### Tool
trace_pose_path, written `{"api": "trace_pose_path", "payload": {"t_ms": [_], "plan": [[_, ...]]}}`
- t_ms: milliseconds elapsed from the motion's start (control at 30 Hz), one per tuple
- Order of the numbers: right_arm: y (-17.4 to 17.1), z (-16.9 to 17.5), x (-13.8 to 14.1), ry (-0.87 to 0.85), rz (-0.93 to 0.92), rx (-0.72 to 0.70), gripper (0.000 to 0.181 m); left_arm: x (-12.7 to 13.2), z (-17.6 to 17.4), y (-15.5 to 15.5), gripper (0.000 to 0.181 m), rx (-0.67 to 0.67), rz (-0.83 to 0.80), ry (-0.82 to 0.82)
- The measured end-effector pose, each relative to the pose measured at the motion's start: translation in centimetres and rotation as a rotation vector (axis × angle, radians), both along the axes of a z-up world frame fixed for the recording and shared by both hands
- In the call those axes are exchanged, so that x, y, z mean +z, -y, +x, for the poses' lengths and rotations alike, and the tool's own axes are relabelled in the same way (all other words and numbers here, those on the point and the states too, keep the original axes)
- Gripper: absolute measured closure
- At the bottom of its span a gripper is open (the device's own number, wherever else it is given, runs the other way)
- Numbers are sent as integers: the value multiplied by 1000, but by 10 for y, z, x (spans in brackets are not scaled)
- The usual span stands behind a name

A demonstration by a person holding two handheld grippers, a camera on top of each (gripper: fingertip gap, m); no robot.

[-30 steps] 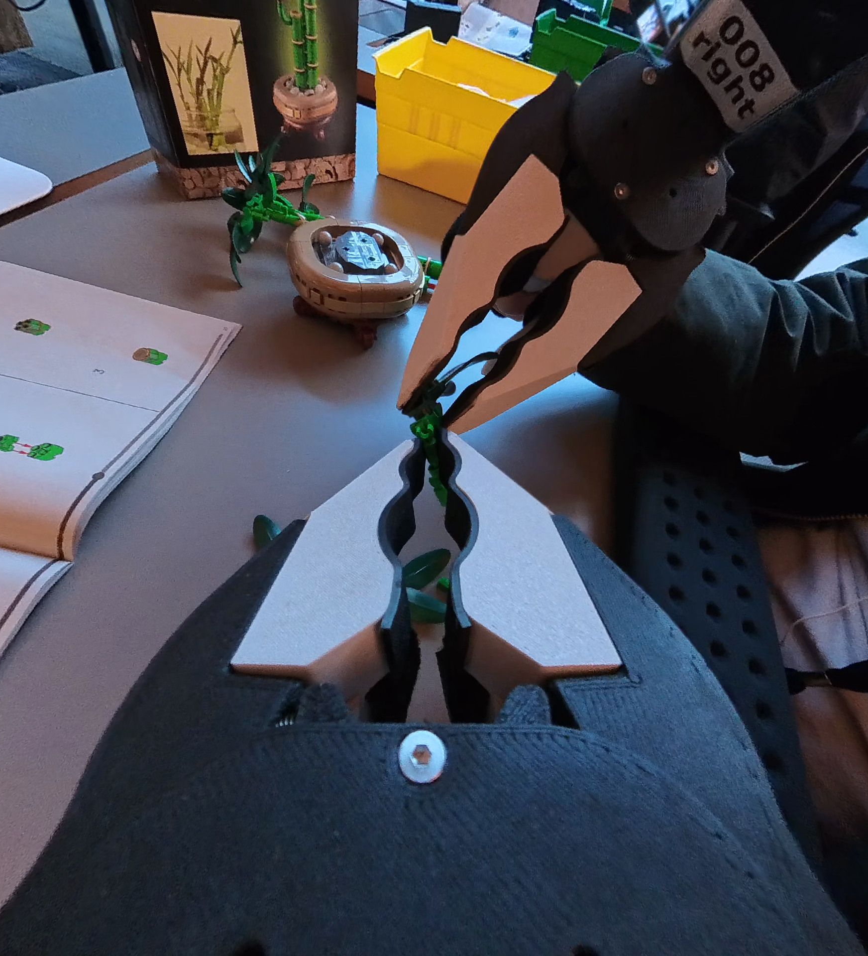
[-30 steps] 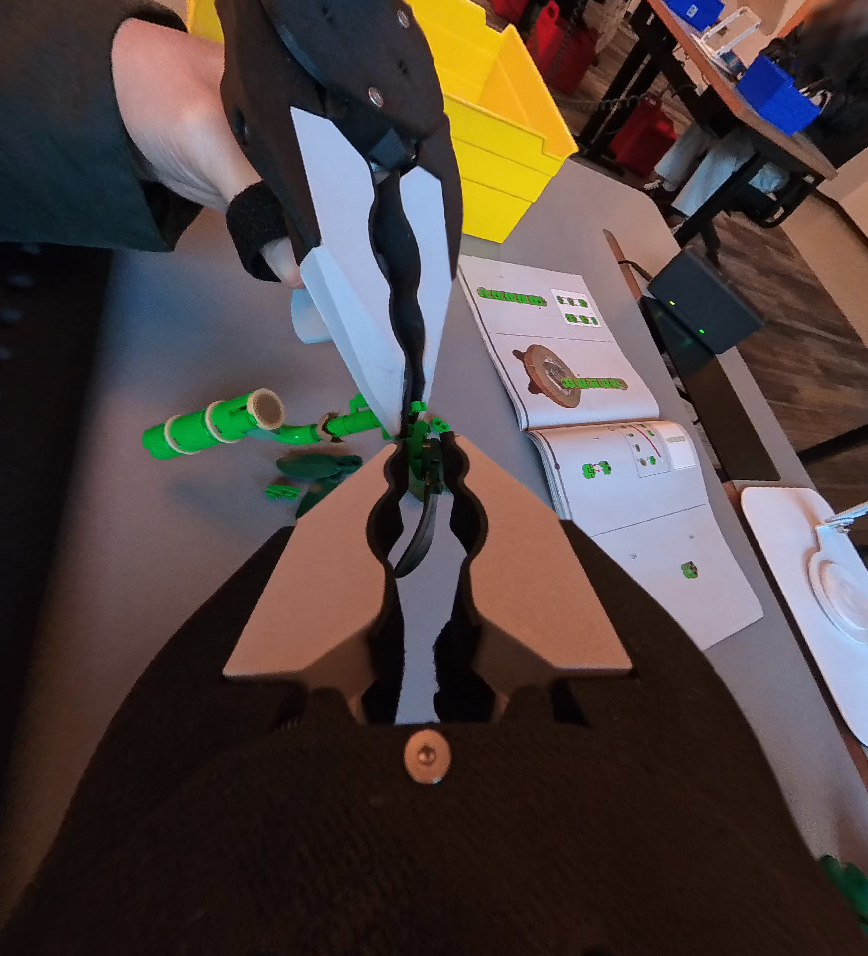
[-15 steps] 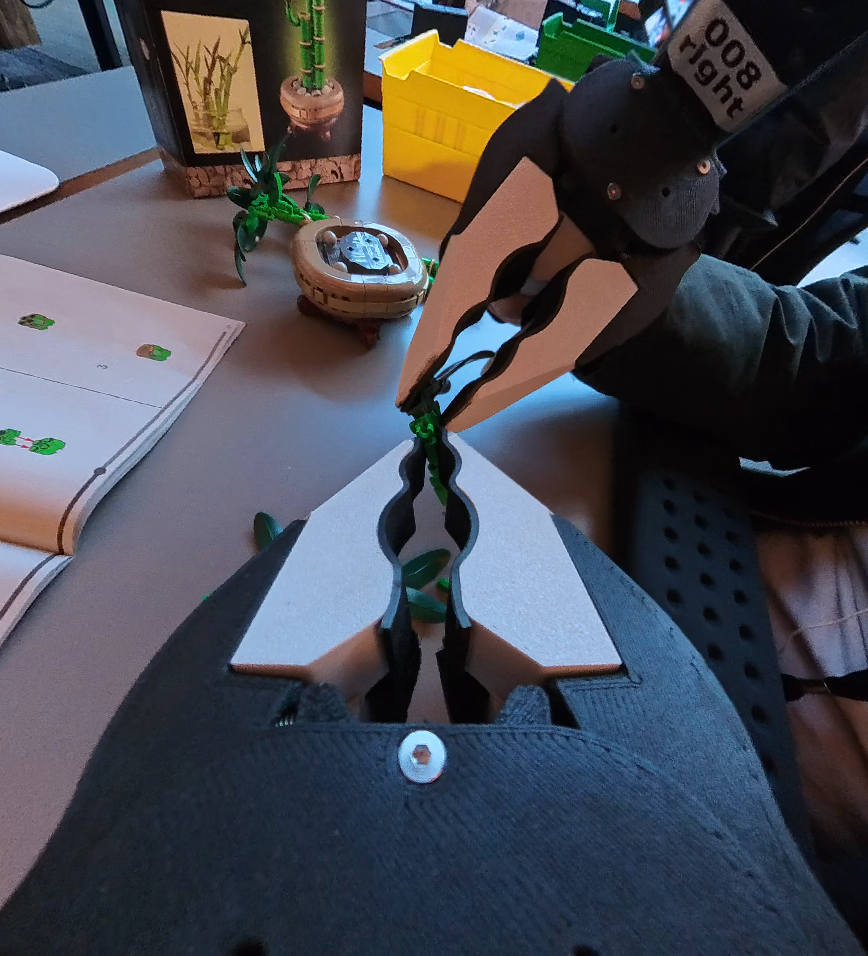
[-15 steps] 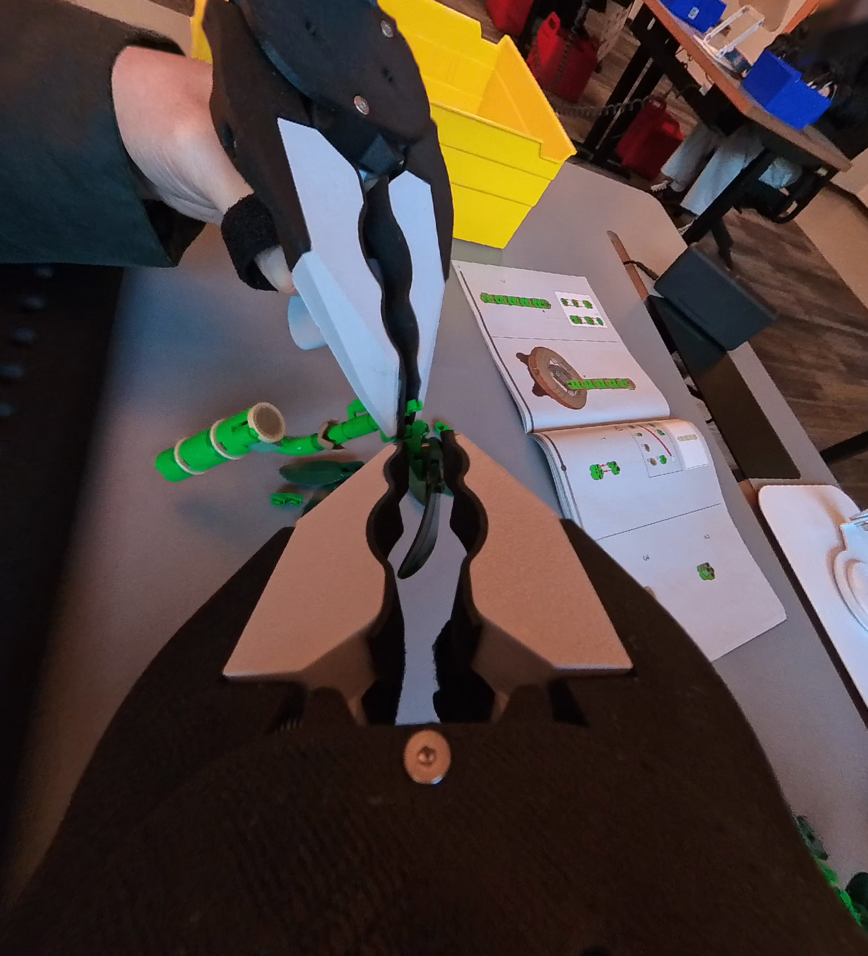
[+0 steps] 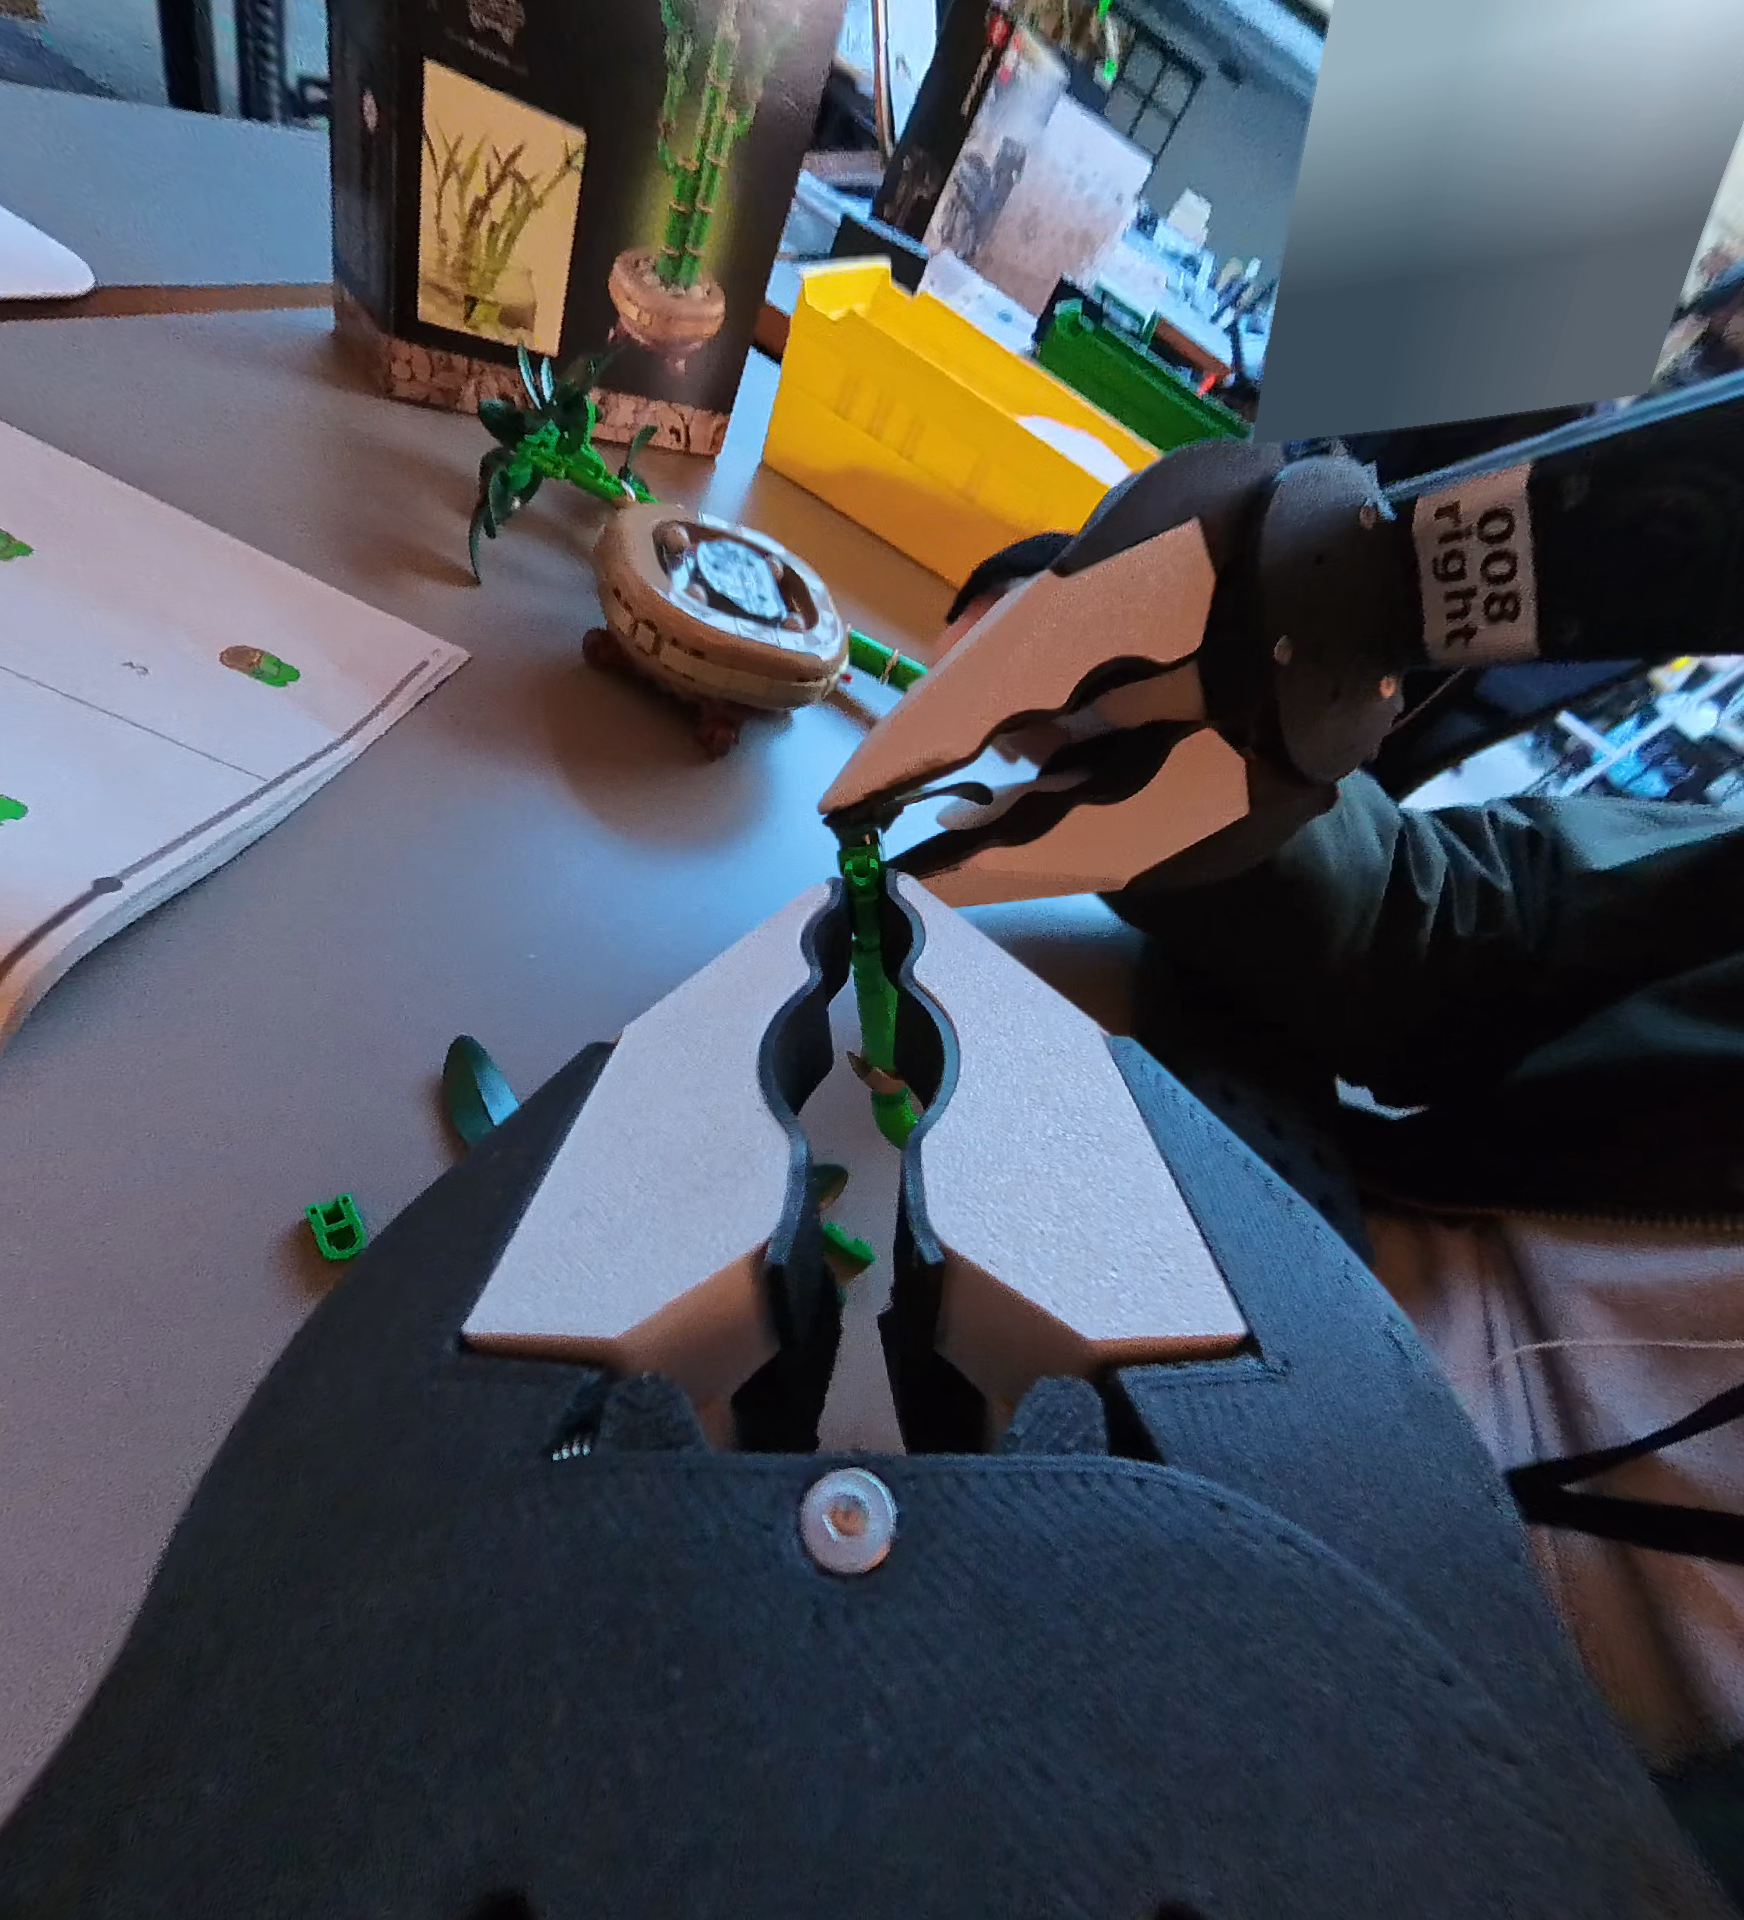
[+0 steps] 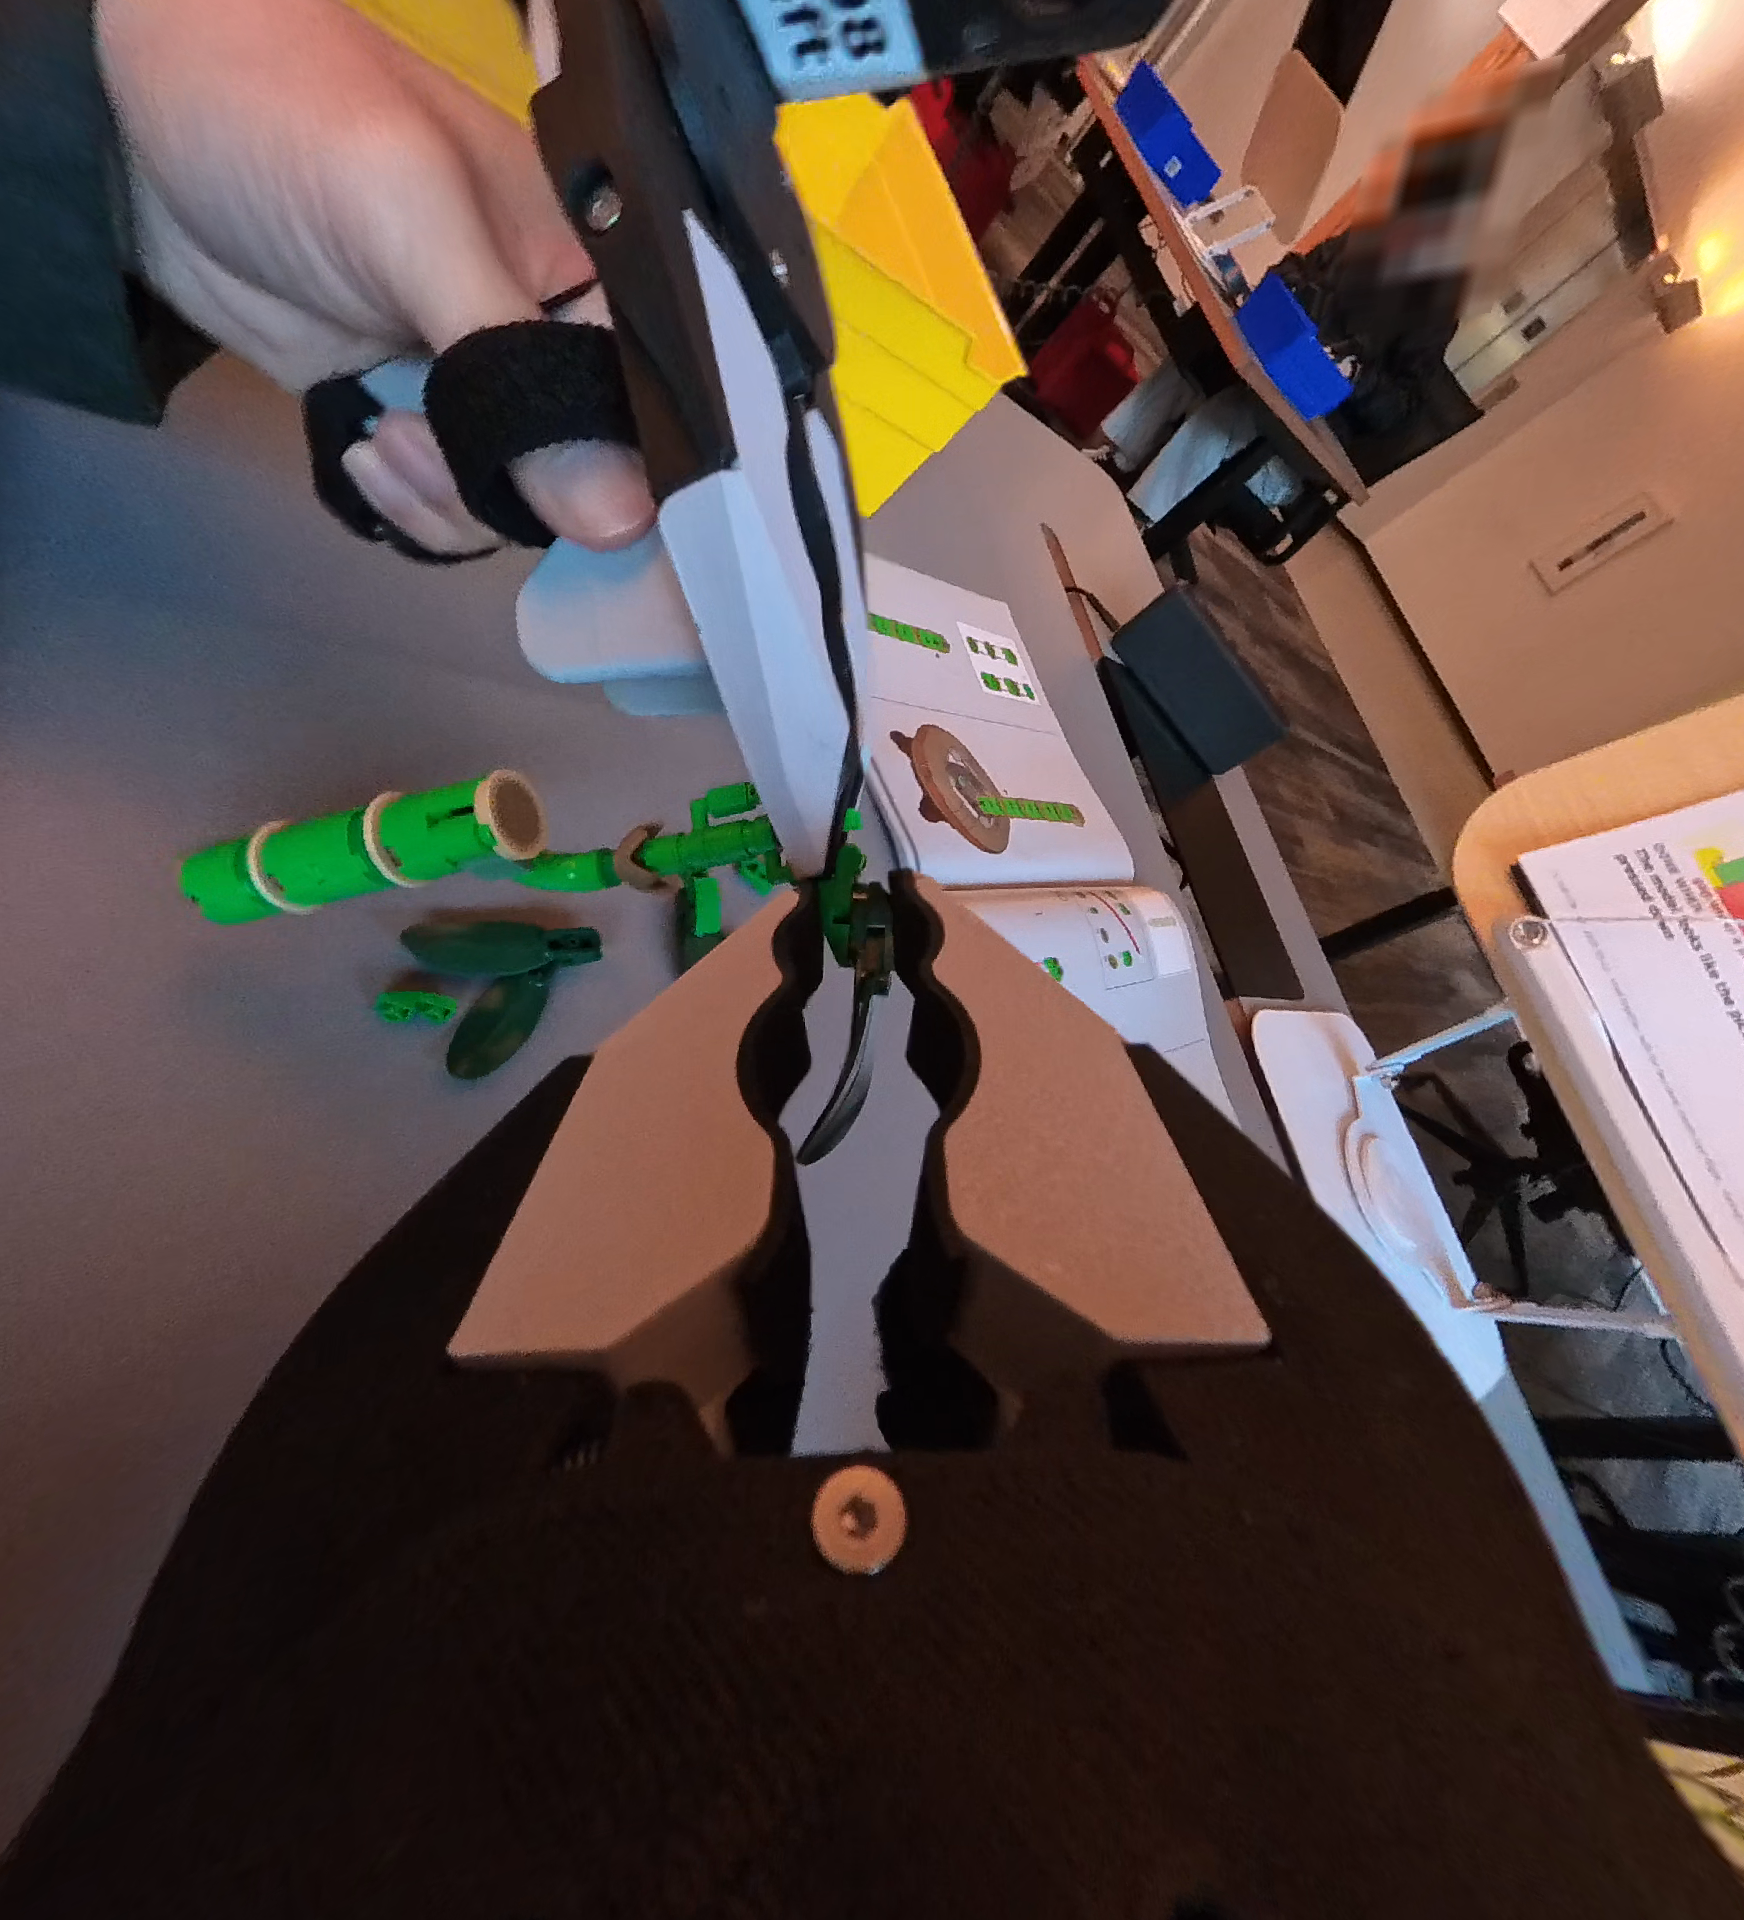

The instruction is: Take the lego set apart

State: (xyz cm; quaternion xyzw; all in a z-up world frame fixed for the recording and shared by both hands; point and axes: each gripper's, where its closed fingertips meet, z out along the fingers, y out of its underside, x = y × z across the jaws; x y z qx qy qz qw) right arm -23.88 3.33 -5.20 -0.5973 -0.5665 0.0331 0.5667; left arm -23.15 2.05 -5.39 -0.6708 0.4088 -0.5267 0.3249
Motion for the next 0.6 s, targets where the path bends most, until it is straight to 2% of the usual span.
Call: {"api": "trace_pose_path", "payload": {"t_ms": [200, 300, 467, 500, 533, 567, 600], "plan": [[-2, 5, 6, -106, -74, 9, 169, 7, 3, -1, 178, 21, -12, 62], [1, 4, 6, -138, -126, 35, 169, 6, 2, 2, 178, 11, 33, 43], [3, 4, 4, -118, -124, 47, 169, 4, 3, 5, 178, 0, 61, 14], [-5, 11, 10, -124, -69, -19, 169, 1, 2, 9, 178, -30, 61, -4], [-16, 33, 32, -184, 43, -92, 171, -20, 1, 22, 178, -106, 51, -113], [-22, 57, 51, -326, 13, -135, 171, -33, 2, 29, 177, -129, 56, -154], [-20, 64, 62, -426, -55, -103, 170, -31, 4, 29, 177, -123, 44, -131]]}}
